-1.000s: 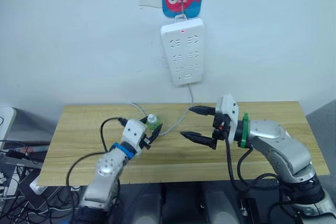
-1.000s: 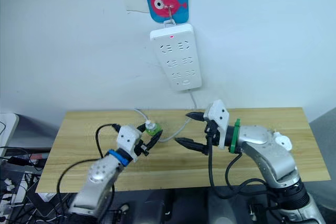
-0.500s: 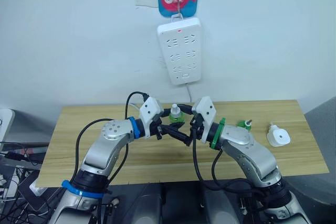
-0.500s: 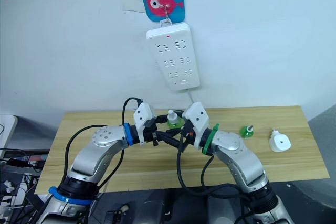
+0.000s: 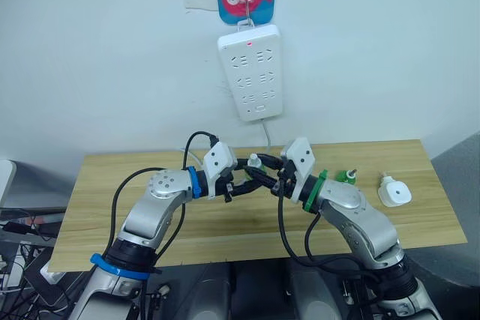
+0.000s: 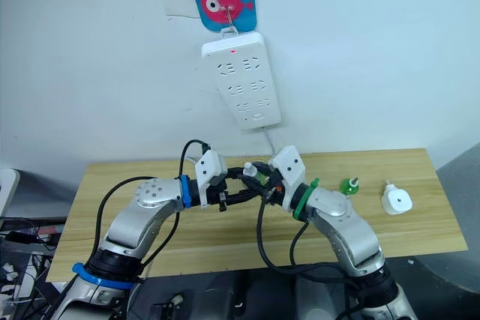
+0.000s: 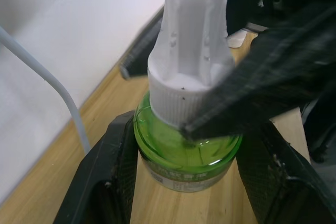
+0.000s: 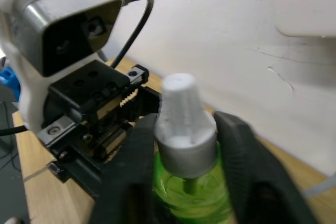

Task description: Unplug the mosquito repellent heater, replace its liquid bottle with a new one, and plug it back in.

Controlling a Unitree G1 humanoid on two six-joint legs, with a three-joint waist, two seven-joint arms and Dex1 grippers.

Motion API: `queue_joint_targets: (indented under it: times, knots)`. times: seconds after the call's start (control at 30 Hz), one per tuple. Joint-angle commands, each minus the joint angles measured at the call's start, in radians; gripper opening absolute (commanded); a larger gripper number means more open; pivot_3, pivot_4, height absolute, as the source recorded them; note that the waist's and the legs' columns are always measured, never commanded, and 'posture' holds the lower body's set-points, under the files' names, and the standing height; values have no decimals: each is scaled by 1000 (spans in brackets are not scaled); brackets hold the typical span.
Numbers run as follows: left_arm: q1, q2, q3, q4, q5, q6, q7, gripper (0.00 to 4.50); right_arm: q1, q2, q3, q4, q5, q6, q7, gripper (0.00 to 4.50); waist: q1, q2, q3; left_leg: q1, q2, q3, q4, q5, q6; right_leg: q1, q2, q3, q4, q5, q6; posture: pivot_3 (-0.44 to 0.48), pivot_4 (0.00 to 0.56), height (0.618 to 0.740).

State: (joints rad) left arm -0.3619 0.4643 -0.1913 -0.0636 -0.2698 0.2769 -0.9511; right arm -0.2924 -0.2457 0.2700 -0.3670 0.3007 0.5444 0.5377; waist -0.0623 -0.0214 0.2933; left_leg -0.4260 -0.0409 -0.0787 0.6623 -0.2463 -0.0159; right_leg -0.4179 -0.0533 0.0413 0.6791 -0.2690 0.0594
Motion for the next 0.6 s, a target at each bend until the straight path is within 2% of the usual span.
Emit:
queue_joint_targets:
  times: [0.03,0.17,0.37,0.5,0.6]
  knots:
    - [3,-1,11,-30,-11,-21,-7,2272,13,-6,-5,-30,17,-20,24,1093,0,0,0,0,0,0,0,0,0,0,0,0,0,0,0,-85,277,740]
    - [22,10,13,-37,-39,-65,-72,2272,-21,-46,-11,-47,67,-26,126,1093,0,0,0,0,0,0,0,0,0,0,0,0,0,0,0,-83,274,740]
    - [33,29,-24,-26,-56,-299,-272,2272,-119,-179,29,-70,187,-52,450,1093,1,0,0,0,0,1,0,0,0,0,0,0,0,0,0,-72,270,740]
    - [20,59,-74,-42,-91,-308,-427,2272,-222,-228,95,34,198,-136,750,1093,3,0,0,0,0,1,1,0,0,0,0,0,0,0,0,-46,258,740]
    - [11,81,-96,-34,-94,-306,-493,2272,-291,-214,117,161,173,-188,869,1093,4,0,0,0,0,0,1,0,0,0,0,-1,0,0,0,-39,254,740]
